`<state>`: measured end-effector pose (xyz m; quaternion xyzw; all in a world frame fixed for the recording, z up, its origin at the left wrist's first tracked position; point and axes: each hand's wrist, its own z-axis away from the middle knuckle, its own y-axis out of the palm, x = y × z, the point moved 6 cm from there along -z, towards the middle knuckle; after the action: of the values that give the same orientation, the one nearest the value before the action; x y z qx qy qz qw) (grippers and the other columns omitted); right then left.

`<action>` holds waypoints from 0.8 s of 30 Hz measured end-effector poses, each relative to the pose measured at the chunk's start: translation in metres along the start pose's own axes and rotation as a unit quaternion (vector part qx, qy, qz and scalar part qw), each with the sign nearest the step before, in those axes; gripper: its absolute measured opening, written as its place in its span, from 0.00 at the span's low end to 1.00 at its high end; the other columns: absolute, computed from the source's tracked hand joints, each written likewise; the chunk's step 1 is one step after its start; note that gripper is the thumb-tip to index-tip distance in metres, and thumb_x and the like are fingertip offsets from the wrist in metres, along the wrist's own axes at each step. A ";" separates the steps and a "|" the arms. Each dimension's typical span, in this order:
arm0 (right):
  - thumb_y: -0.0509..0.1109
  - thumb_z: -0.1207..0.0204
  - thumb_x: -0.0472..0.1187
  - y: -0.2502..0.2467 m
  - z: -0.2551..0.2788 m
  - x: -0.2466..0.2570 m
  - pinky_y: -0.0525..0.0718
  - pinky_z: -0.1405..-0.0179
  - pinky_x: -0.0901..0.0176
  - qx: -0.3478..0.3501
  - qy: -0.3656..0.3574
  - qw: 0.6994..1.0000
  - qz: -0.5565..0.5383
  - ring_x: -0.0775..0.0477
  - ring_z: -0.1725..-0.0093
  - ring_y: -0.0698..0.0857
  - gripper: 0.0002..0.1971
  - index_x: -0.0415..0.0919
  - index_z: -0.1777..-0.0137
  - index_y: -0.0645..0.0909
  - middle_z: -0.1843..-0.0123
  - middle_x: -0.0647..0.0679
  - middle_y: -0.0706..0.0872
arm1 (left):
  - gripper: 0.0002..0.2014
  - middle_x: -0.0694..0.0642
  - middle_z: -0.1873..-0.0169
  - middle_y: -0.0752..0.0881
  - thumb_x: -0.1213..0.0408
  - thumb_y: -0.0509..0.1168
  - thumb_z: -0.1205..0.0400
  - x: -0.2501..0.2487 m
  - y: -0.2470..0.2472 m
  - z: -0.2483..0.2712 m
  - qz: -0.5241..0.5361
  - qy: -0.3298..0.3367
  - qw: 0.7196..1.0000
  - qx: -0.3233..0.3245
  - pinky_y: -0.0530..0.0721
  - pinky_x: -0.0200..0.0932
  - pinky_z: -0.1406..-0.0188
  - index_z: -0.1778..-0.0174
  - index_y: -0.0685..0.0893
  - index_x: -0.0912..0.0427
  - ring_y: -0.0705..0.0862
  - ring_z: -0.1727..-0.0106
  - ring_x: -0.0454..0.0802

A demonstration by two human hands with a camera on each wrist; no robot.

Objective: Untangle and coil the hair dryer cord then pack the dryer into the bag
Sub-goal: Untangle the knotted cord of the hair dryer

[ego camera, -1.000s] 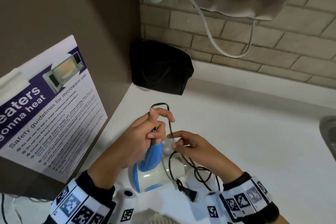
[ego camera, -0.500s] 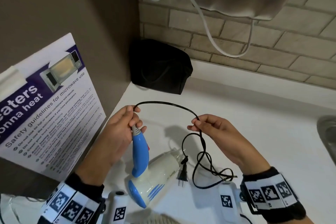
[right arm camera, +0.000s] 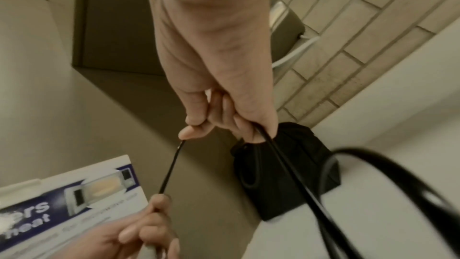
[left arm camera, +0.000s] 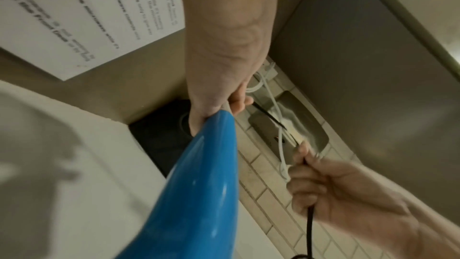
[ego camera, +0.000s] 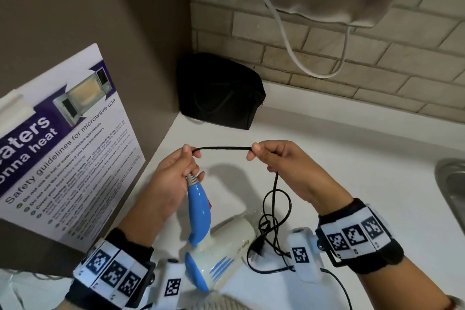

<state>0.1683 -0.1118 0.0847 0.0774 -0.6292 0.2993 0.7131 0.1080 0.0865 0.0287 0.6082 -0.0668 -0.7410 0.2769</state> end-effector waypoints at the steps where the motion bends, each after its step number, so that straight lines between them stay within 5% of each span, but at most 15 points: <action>1: 0.64 0.19 0.49 -0.002 -0.003 -0.008 0.72 0.51 0.64 -0.010 0.009 1.000 -0.010 0.75 0.63 0.81 0.13 0.46 0.59 0.87 0.62 0.65 0.88 | 0.16 0.46 0.82 0.65 0.57 0.53 0.13 0.002 -0.005 -0.003 0.010 -0.003 1.000 -0.006 0.78 0.45 0.54 0.61 0.78 0.60 0.66 0.76 0.43; 5: 0.63 0.17 0.47 -0.004 -0.012 -0.040 0.70 0.57 0.65 -0.040 0.050 0.997 -0.046 0.65 0.70 0.76 0.13 0.42 0.58 0.84 0.77 0.68 0.81 | 0.16 0.46 0.82 0.66 0.57 0.53 0.12 0.013 -0.026 -0.015 0.036 -0.013 0.999 -0.034 0.74 0.44 0.57 0.64 0.74 0.58 0.68 0.81 0.41; 10: 0.66 0.19 0.47 -0.019 -0.025 -0.077 0.68 0.61 0.63 -0.087 0.091 0.989 -0.081 0.56 0.69 0.66 0.13 0.41 0.58 0.87 0.76 0.63 0.79 | 0.17 0.45 0.85 0.67 0.56 0.52 0.12 0.030 -0.053 -0.027 0.047 -0.034 0.995 -0.084 0.72 0.44 0.60 0.66 0.72 0.57 0.66 0.83 0.40; 13: 0.68 0.20 0.47 -0.024 -0.031 -0.096 0.65 0.65 0.62 -0.106 0.103 0.985 -0.093 0.49 0.68 0.59 0.12 0.43 0.59 0.89 0.64 0.51 0.79 | 0.18 0.45 0.85 0.65 0.56 0.51 0.11 0.036 -0.062 -0.032 0.049 -0.039 0.993 -0.097 0.72 0.43 0.60 0.66 0.71 0.57 0.65 0.83 0.40; 16: 0.68 0.20 0.44 -0.026 -0.034 -0.108 0.68 0.64 0.62 -0.127 0.130 0.979 -0.097 0.52 0.69 0.62 0.12 0.37 0.55 0.88 0.54 0.56 0.87 | 0.17 0.44 0.85 0.67 0.57 0.50 0.11 0.040 -0.071 -0.032 0.055 -0.044 0.991 -0.118 0.72 0.42 0.61 0.66 0.70 0.57 0.65 0.84 0.40; 20: 0.67 0.19 0.38 -0.022 -0.038 -0.121 0.72 0.68 0.70 -0.128 0.153 0.974 -0.106 0.62 0.70 0.76 0.11 0.30 0.53 0.86 0.69 0.57 0.87 | 0.17 0.46 0.80 0.68 0.57 0.50 0.11 0.048 -0.087 -0.035 0.053 -0.046 0.988 -0.141 0.71 0.41 0.63 0.66 0.71 0.56 0.66 0.86 0.39; 24: 0.70 0.22 0.34 -0.022 -0.043 -0.131 0.83 0.48 0.61 -0.181 0.175 0.964 -0.091 0.48 0.49 0.85 0.13 0.20 0.49 0.84 0.44 0.38 0.88 | 0.18 0.47 0.81 0.71 0.60 0.50 0.11 0.060 -0.097 -0.035 -0.060 -0.058 0.984 -0.155 0.70 0.42 0.62 0.66 0.75 0.57 0.70 0.75 0.45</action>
<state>0.2129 -0.1520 -0.0417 -0.0495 -0.5288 0.1230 0.8383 0.1018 0.1467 -0.0746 0.5167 0.0690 -0.7917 0.3186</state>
